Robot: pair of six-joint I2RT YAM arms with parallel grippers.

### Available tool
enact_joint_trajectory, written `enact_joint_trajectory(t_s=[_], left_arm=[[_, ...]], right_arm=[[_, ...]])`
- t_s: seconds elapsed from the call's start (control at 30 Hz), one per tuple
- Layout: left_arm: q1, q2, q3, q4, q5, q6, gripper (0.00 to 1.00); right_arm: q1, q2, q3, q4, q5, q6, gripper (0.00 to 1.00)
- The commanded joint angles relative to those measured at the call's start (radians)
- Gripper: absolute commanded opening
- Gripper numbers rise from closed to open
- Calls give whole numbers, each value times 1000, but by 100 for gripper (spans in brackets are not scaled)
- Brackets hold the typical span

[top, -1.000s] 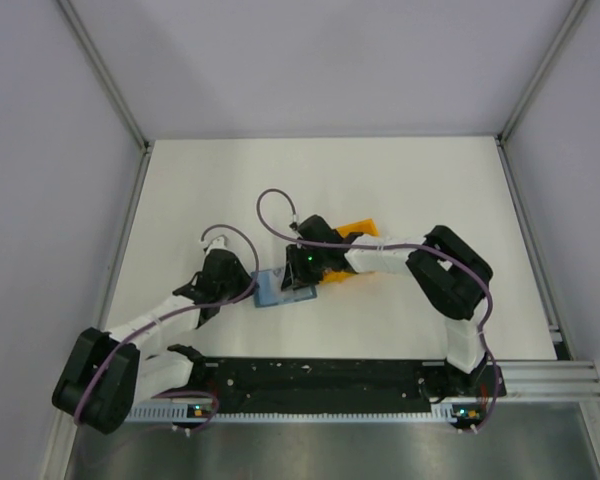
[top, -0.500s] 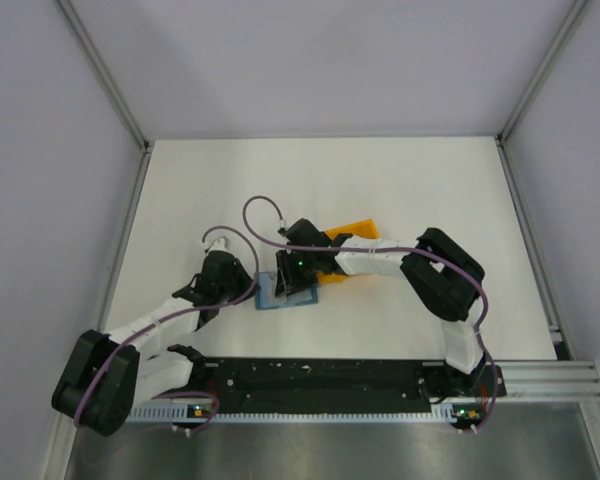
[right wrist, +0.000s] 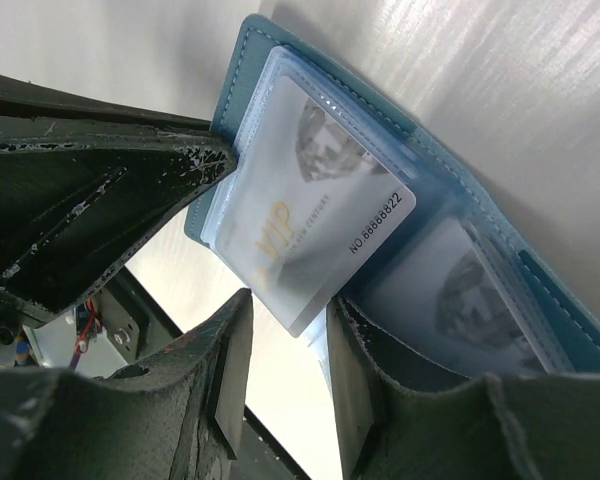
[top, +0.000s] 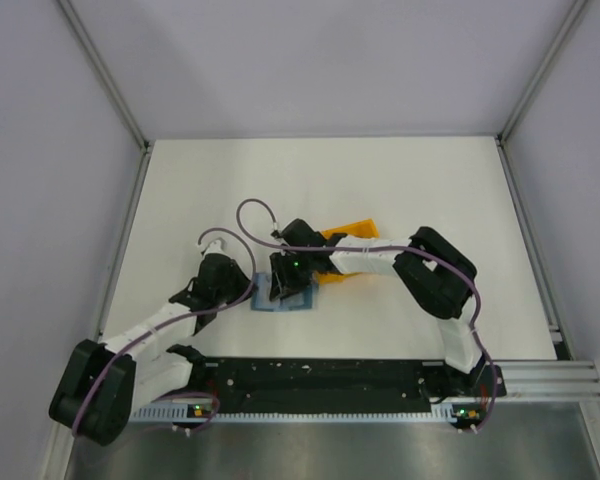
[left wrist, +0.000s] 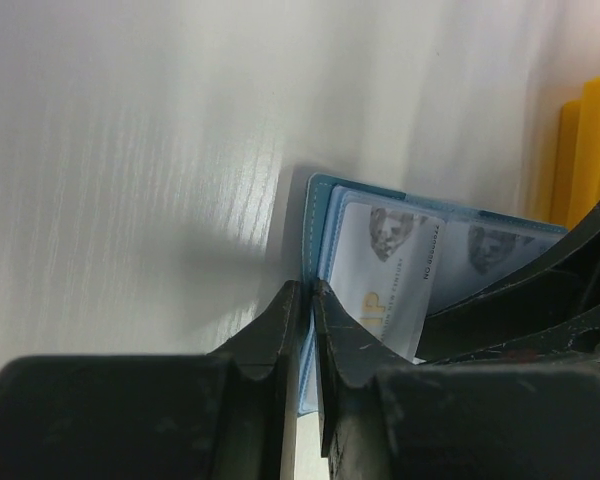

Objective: Put the credit cards into the card holder
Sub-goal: Insert the credit card into the card holder.

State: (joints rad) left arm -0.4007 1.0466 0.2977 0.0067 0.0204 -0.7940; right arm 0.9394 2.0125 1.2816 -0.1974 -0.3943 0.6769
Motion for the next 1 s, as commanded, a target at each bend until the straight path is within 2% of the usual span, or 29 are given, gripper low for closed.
enact_joint_trajectory(t_s=[0.0, 0.23, 0.47, 0.6, 0.67, 0.83, 0.97], left_arm=[[-9, -30, -12, 38, 50, -22, 13], [-9, -63, -11, -53, -46, -37, 0], [-9, -135, -22, -36, -43, -28, 0], [-9, -138, -3, -43, -37, -19, 0], [-9, -135, 6, -56, -34, -16, 0], [-9, -134, 15, -51, -27, -10, 0], [-9, -117, 40, -54, -25, -4, 0]], right_arm=[[19, 23, 67, 70, 6, -13, 35], [-16, -67, 10, 56, 97, -43, 36], [-54, -217, -33, 47, 91, -138, 41], [-83, -299, -74, 23, 152, -137, 45], [-108, -348, -113, -2, 231, -129, 46], [-217, -452, -183, -66, 343, -131, 50], [-293, -446, -194, -92, 328, -157, 50]])
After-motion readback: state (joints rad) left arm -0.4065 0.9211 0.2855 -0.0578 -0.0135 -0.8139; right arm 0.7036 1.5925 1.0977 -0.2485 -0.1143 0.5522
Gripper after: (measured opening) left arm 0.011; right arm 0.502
